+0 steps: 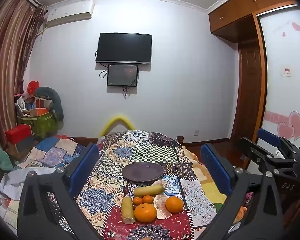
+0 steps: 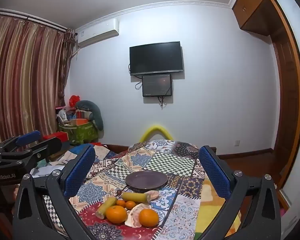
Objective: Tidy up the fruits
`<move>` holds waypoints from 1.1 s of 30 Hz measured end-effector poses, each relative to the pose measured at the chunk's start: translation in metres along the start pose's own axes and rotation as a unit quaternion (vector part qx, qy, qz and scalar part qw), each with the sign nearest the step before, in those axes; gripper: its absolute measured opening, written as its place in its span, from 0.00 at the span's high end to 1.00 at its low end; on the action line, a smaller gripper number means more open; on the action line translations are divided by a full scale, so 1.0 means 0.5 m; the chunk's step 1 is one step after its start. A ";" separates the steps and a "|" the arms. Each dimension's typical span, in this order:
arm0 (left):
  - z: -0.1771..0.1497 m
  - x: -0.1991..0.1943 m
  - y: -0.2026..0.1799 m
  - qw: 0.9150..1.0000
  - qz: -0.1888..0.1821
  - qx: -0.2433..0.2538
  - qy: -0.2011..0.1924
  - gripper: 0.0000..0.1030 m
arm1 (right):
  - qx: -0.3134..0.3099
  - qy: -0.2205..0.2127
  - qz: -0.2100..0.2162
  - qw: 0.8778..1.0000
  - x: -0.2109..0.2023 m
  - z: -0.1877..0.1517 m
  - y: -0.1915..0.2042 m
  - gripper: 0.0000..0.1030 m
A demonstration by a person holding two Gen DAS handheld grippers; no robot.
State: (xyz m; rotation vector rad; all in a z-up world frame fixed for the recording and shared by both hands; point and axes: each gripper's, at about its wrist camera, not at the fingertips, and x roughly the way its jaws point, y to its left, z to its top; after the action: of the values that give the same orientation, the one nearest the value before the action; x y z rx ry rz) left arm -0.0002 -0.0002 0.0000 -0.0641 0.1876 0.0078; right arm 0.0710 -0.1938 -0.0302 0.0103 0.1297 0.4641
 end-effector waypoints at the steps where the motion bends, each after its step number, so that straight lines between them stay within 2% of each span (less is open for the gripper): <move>1: 0.000 0.000 0.000 1.000 0.000 0.000 -0.001 0.00 | 0.000 0.002 0.001 1.000 0.000 -0.001 0.000 0.00; 33: 0.001 0.003 -0.003 1.000 -0.003 0.004 -0.002 0.00 | 0.009 0.001 0.000 1.000 0.001 -0.002 -0.008 0.00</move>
State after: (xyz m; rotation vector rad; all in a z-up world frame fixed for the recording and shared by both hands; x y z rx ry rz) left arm 0.0012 -0.0018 0.0004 -0.0557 0.1844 0.0016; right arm 0.0733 -0.1972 -0.0314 0.0269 0.1365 0.4627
